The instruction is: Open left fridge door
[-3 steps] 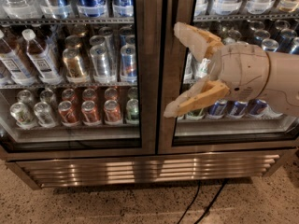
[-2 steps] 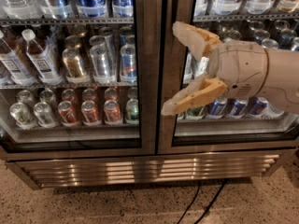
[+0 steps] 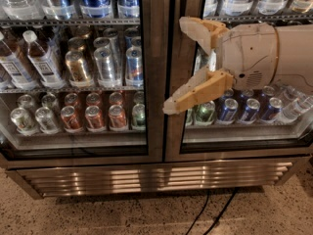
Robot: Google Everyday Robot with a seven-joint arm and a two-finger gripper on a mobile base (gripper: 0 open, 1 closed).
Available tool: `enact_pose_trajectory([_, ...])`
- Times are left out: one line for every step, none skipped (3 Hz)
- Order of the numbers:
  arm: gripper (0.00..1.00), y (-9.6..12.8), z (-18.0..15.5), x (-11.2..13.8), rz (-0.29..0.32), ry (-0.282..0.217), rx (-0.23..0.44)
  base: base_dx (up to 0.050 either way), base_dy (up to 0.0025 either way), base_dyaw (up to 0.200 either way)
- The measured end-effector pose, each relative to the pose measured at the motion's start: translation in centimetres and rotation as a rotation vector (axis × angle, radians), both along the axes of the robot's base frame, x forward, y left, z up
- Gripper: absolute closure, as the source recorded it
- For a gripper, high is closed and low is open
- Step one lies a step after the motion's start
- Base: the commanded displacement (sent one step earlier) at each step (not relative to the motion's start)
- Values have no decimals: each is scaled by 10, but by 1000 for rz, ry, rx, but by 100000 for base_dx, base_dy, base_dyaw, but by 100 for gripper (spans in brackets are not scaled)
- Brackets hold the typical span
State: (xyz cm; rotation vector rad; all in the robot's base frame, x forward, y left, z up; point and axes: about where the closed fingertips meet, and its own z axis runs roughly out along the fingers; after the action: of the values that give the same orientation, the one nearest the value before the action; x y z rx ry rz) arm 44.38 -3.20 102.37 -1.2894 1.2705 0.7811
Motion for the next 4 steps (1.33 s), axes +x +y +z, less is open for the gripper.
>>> enact_pose_trajectory([0,0,0,0,0,0,0,3337,248,14788])
enact_pose_trajectory([0,0,0,0,0,0,0,-3,1,-20034])
enact_pose_trajectory([0,0,0,0,0,0,0,0,0,0])
enact_pose_trajectory([0,15,1,12,-8,23,-19,0,0,0])
